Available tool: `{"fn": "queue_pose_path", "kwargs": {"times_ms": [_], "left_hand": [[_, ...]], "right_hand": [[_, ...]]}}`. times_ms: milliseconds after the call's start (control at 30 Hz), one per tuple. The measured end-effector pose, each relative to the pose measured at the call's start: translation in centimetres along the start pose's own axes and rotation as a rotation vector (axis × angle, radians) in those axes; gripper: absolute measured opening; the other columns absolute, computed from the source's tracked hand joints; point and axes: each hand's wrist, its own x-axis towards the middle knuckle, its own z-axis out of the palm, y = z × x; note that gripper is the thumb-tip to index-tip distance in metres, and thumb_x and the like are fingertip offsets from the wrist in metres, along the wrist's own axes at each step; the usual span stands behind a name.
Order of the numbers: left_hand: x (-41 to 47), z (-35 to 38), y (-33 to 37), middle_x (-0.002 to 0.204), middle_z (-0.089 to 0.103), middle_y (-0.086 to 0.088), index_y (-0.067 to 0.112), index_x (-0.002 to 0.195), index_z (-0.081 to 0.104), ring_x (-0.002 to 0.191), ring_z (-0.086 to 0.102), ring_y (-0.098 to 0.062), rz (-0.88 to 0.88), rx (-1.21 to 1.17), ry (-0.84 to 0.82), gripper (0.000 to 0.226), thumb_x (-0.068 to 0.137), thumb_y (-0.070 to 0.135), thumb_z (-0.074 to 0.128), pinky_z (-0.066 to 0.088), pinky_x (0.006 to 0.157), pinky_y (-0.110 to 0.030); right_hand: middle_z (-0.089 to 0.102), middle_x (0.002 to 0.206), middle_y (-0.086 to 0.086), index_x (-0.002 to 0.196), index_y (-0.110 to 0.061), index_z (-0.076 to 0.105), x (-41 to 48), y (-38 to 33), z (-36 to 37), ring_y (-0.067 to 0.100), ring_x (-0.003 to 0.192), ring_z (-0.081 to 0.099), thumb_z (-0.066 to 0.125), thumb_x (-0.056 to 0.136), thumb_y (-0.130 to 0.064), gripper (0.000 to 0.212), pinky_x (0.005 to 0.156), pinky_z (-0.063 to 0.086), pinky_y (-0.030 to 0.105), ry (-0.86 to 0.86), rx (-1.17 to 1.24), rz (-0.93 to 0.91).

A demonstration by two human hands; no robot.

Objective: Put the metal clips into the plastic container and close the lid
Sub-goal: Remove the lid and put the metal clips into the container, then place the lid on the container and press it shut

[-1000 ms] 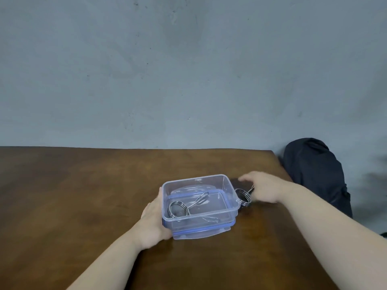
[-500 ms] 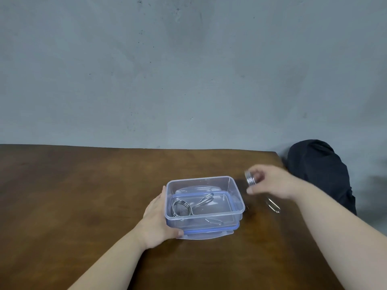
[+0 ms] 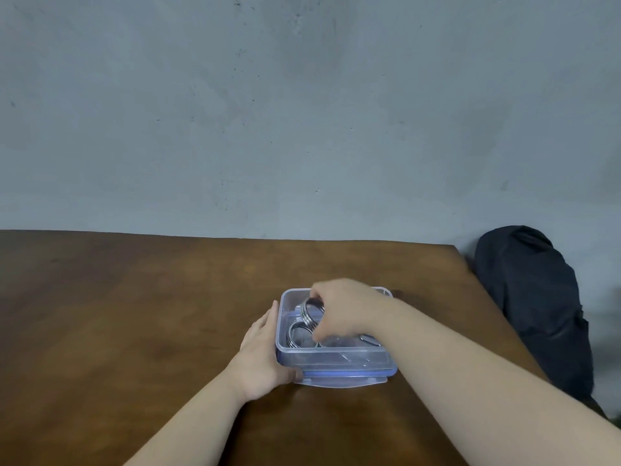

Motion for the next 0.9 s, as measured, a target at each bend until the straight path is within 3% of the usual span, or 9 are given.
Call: {"fn": "queue_pose_path", "kwargs": {"times_ms": [200,333,400,500,600,700,800,900], "left_hand": [[0.2,0.0,-0.2,0.142,0.039,0.03,0.059,0.146,0.015,0.139,0.031,-0.016,0.028,0.019,0.027,0.123,0.047,0.041,0.086,0.034,0.114,-0.052],[0.1,0.0,0.0,0.13,0.036,0.042,0.076,0.129,0.009,0.132,0.03,-0.006,0.052,0.045,0.023,0.114,0.05,0.04,0.083,0.028,0.115,-0.041],[0.2,0.0,-0.2,0.132,0.04,0.037,0.067,0.137,0.013,0.131,0.034,-0.007,0.037,0.045,0.006,0.115,0.05,0.04,0.084,0.028,0.115,-0.042],[0.6,0.3,-1.0,0.131,0.053,0.021,0.048,0.147,0.023,0.126,0.046,-0.015,0.005,0.015,0.011,0.118,0.048,0.042,0.087,0.041,0.109,-0.049],[0.5,0.4,-1.2,0.149,0.037,0.01,0.028,0.159,0.007,0.14,0.033,-0.017,-0.055,-0.004,0.014,0.135,0.051,0.049,0.086,0.033,0.117,-0.049],[0.4,0.6,-1.4,0.156,0.029,0.009,0.026,0.16,0.005,0.146,0.024,-0.017,-0.041,0.026,0.02,0.13,0.059,0.055,0.082,0.025,0.121,-0.049],[0.0,0.8,-1.3,0.154,0.033,0.016,0.041,0.154,0.018,0.144,0.025,-0.012,0.065,0.053,0.009,0.116,0.059,0.068,0.08,0.031,0.118,-0.049],[-0.5,1.0,-0.6,0.163,-0.005,0.018,0.039,0.158,0.002,0.153,-0.011,-0.01,0.056,0.13,-0.062,0.141,0.045,0.087,0.072,0.014,0.125,-0.045]], "right_hand": [[0.07,0.115,0.0,0.121,-0.025,0.063,1.2,1.7,2.8,0.024,0.099,0.064,0.079,0.076,-0.044,0.052,0.083,0.058,0.04,-0.057,-0.072,0.032],[0.06,0.135,0.002,0.141,-0.026,0.057,0.6,2.7,2.9,0.025,0.115,0.061,0.075,0.083,-0.045,0.063,0.095,0.053,0.04,-0.045,0.007,0.029],[0.057,0.137,0.0,0.144,-0.026,0.055,-0.3,3.0,3.1,0.023,0.115,0.062,0.067,0.092,-0.045,0.057,0.097,0.053,0.039,-0.007,0.094,0.063],[0.065,0.111,-0.004,0.113,-0.026,0.07,-2.1,3.0,4.0,0.019,0.1,0.061,0.054,0.098,-0.048,0.031,0.086,0.053,0.038,0.085,0.077,0.04],[0.065,0.085,-0.007,0.082,-0.025,0.065,-4.2,2.4,4.6,0.017,0.083,0.062,0.049,0.09,-0.068,0.047,0.074,0.053,0.038,0.135,-0.043,-0.019],[0.065,0.091,-0.001,0.085,-0.02,0.062,-5.5,2.1,5.1,0.026,0.092,0.066,0.05,0.097,-0.056,0.04,0.074,0.049,0.037,0.077,-0.284,-0.043],[0.068,0.106,0.006,0.095,-0.015,0.068,-5.9,2.6,5.2,0.032,0.099,0.066,0.046,0.104,-0.042,0.036,0.077,0.048,0.04,0.089,-0.304,-0.037],[0.063,0.098,0.002,0.086,-0.018,0.058,-6.6,3.0,4.2,0.031,0.095,0.066,0.045,0.106,-0.043,0.035,0.077,0.051,0.04,0.125,-0.283,-0.038]]}}
